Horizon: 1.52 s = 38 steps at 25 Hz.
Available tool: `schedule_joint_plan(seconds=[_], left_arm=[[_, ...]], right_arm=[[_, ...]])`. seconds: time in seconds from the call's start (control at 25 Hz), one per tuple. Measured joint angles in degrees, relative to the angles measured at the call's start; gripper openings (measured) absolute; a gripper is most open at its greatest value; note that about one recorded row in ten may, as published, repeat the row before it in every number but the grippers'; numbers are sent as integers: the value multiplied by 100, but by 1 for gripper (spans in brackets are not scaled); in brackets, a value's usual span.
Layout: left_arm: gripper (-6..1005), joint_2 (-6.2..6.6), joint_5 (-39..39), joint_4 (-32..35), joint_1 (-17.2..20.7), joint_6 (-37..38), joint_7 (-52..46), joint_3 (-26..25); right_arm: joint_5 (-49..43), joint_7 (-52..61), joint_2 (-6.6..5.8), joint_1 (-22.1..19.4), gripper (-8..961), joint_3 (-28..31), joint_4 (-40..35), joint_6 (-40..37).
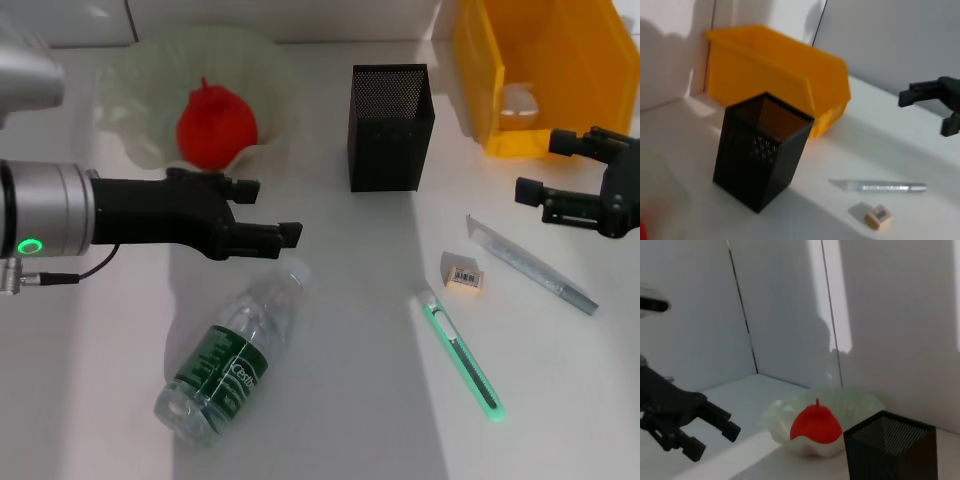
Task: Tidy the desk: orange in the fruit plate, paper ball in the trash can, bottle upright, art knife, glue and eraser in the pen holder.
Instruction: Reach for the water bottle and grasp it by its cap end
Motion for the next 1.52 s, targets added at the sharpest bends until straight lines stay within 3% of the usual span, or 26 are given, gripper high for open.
schedule_joint_plan(seconds=[0.08,0.28,0.56,0.6,0.76,0.84,0.96,1.0,1.52], left_arm=[[832,1,860,732,-15,-105,-1155,554],[829,4,1895,1475,-118,-73,-2463,1169],[828,5,2282,1652,-185,-66,-2890,1408],[828,-13,3462,1795,-689,91,-4187,2181],[827,-19,3555,1742,-865,161,-4390,2341],[827,-39,3626,1433,-1133,87,-4587,2482],[827,-43,3633,1237,-1241,-30,-4610,2554],[827,-45,3656,883,-1412,-279,-4664,2682],[825,-46,3871,249,-1628,-510,-4773,2901]], right_arm=[[-94,-286,-14,-1,835,25,163,-109],[-841,-531,33,52,834,30,207,-471],[-1173,-681,93,31,833,23,244,-734],[-1175,-685,93,3,833,33,282,-753],[-1178,-688,88,-38,832,91,337,-772],[-1180,-690,84,-70,832,121,361,-782],[-1194,-726,92,-93,831,156,391,-786],[-1204,-740,95,-96,831,166,419,-787],[-1220,-712,96,-16,832,173,445,-745]])
